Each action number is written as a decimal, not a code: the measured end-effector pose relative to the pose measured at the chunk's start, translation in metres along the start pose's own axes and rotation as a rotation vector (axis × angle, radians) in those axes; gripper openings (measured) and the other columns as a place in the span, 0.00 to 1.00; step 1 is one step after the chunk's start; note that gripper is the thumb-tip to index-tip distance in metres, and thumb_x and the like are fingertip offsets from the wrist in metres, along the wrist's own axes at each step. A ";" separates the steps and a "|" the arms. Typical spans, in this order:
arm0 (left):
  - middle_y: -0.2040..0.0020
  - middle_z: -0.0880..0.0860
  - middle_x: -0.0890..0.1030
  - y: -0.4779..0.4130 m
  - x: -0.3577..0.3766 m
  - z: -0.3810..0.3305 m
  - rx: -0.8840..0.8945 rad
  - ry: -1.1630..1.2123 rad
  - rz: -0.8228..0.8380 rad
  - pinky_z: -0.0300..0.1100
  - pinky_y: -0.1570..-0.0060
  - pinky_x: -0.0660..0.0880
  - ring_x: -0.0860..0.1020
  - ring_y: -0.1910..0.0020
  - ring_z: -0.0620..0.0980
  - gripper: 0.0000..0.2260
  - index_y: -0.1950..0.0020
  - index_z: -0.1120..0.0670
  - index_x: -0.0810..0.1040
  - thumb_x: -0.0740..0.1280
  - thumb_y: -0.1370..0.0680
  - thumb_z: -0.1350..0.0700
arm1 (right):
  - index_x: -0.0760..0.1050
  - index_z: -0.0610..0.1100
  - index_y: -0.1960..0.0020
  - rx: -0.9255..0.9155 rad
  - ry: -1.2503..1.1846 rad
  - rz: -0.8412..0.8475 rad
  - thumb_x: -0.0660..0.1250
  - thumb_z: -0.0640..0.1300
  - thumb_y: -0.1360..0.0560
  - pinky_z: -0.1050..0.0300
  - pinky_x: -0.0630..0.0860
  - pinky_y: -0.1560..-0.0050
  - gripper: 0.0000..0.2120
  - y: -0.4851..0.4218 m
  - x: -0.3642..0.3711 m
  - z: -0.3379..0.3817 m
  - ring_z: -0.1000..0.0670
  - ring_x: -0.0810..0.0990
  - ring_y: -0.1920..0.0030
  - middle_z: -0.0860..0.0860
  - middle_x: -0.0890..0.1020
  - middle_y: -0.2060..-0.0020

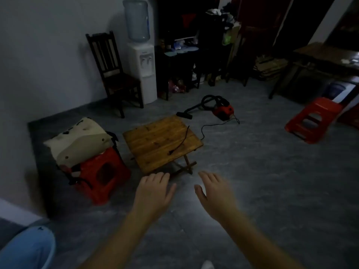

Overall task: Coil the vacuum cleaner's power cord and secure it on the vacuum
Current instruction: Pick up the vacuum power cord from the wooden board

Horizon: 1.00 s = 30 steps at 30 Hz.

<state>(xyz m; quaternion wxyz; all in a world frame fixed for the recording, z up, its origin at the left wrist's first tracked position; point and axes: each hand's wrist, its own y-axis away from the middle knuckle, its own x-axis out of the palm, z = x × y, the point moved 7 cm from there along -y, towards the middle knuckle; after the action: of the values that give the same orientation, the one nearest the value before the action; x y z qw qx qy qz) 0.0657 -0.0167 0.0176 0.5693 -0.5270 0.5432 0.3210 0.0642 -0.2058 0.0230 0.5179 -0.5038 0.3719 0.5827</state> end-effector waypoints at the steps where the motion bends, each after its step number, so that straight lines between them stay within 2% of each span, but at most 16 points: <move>1: 0.47 0.52 0.84 -0.005 0.003 0.001 -0.003 0.012 -0.001 0.47 0.54 0.77 0.82 0.51 0.51 0.22 0.41 0.56 0.82 0.57 0.20 0.42 | 0.67 0.50 0.27 -0.004 -0.010 -0.004 0.54 0.59 0.19 0.62 0.65 0.36 0.24 -0.005 0.000 -0.004 0.54 0.71 0.32 0.54 0.75 0.31; 2: 0.47 0.52 0.84 -0.011 0.006 0.002 -0.013 0.024 0.036 0.47 0.54 0.77 0.82 0.51 0.51 0.22 0.42 0.56 0.82 0.56 0.20 0.42 | 0.67 0.50 0.27 -0.004 -0.022 -0.010 0.54 0.59 0.19 0.63 0.65 0.37 0.24 -0.011 0.001 -0.008 0.54 0.72 0.33 0.54 0.75 0.32; 8: 0.48 0.52 0.84 -0.061 0.032 0.009 0.002 -0.032 0.019 0.48 0.54 0.77 0.82 0.51 0.51 0.22 0.42 0.56 0.82 0.57 0.20 0.42 | 0.68 0.49 0.28 0.002 -0.027 -0.017 0.54 0.58 0.19 0.60 0.70 0.37 0.24 -0.057 0.019 -0.043 0.54 0.73 0.34 0.54 0.76 0.33; 13: 0.49 0.51 0.83 -0.123 0.057 0.027 -0.012 -0.054 0.023 0.47 0.56 0.75 0.81 0.53 0.51 0.20 0.43 0.55 0.81 0.58 0.20 0.43 | 0.70 0.47 0.29 -0.035 -0.063 0.015 0.56 0.58 0.20 0.57 0.71 0.37 0.24 -0.130 0.043 -0.069 0.51 0.74 0.34 0.52 0.77 0.34; 18: 0.50 0.50 0.82 -0.192 0.073 0.040 -0.029 -0.084 0.044 0.45 0.56 0.74 0.80 0.54 0.50 0.20 0.45 0.53 0.80 0.56 0.20 0.42 | 0.73 0.47 0.33 -0.078 -0.137 0.034 0.56 0.58 0.21 0.55 0.75 0.42 0.23 -0.217 0.050 -0.086 0.51 0.76 0.39 0.52 0.80 0.39; 21: 0.49 0.51 0.83 -0.233 0.075 0.046 -0.071 -0.109 0.017 0.47 0.56 0.75 0.81 0.53 0.52 0.19 0.44 0.54 0.81 0.57 0.20 0.43 | 0.73 0.50 0.38 -0.152 -0.124 0.052 0.55 0.58 0.21 0.55 0.75 0.47 0.19 -0.268 0.051 -0.092 0.51 0.76 0.42 0.55 0.79 0.43; 26: 0.49 0.52 0.83 -0.280 0.079 0.062 -0.084 -0.117 0.018 0.48 0.56 0.75 0.80 0.53 0.52 0.19 0.45 0.55 0.81 0.57 0.20 0.43 | 0.73 0.49 0.34 -0.184 -0.086 0.066 0.55 0.58 0.21 0.55 0.75 0.41 0.21 -0.332 0.052 -0.098 0.51 0.74 0.36 0.54 0.79 0.37; 30: 0.47 0.54 0.83 -0.318 0.090 0.087 -0.091 -0.090 -0.006 0.49 0.55 0.76 0.81 0.52 0.53 0.19 0.45 0.56 0.82 0.59 0.19 0.44 | 0.74 0.48 0.35 -0.173 -0.078 0.075 0.55 0.57 0.21 0.54 0.75 0.43 0.21 -0.379 0.070 -0.100 0.50 0.76 0.39 0.54 0.80 0.39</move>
<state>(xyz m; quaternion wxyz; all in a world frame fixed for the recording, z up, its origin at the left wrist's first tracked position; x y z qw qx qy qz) 0.4065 -0.0286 -0.0011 0.5695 -0.5389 0.5003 0.3673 0.4577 -0.2142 -0.0330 0.4644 -0.5096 0.3183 0.6506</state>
